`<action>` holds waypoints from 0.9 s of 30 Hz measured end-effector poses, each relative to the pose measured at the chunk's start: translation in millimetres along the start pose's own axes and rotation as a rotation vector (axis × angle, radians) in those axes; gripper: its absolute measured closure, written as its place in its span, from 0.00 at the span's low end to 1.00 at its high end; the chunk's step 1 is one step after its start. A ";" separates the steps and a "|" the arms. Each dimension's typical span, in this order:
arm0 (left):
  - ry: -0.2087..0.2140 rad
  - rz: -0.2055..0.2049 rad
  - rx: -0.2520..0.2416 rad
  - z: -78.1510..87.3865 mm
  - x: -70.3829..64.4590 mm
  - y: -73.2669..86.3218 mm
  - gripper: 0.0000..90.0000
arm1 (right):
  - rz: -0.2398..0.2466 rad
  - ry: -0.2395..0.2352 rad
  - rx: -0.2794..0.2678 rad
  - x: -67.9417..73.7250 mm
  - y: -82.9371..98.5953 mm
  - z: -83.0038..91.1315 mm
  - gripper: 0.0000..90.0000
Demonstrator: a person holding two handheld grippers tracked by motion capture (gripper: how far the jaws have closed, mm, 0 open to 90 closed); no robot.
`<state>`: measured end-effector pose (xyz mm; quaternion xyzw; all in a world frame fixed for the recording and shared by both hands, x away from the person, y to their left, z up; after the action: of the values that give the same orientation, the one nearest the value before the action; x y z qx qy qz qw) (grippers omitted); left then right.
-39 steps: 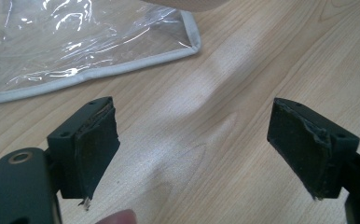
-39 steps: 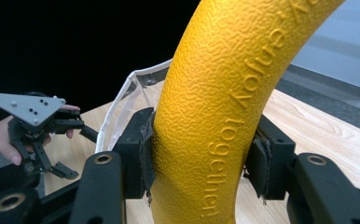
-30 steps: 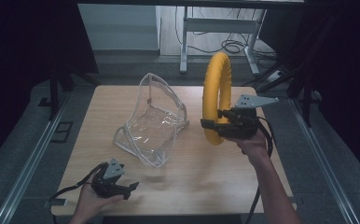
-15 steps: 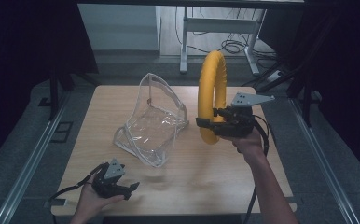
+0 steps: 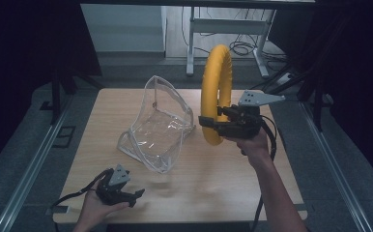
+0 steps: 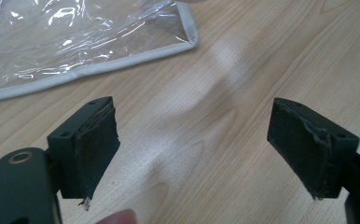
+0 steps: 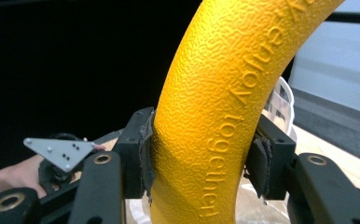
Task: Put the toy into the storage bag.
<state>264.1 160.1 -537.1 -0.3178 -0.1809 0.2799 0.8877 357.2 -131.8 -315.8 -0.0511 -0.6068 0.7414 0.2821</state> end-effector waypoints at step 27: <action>-0.002 -0.005 0.002 1.7 1.5 0.4 0.18 | 0.052 -0.066 -0.050 29.1 -31.2 -20.8 0.54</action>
<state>264.2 162.1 -536.0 -0.3161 -0.1821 0.2783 0.8885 352.7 -96.4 -284.5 -0.0497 -0.6327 0.7342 0.2412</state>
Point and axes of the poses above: each handheld gripper's, and its own axes: z roughly backward along the jaws, y roughly out of its underside, x roughly to its left, the point moved 6 cm from there along -z, roughly forward along the jaws, and after that the axes turned 9 degrees about -z, right-handed, at the moved point
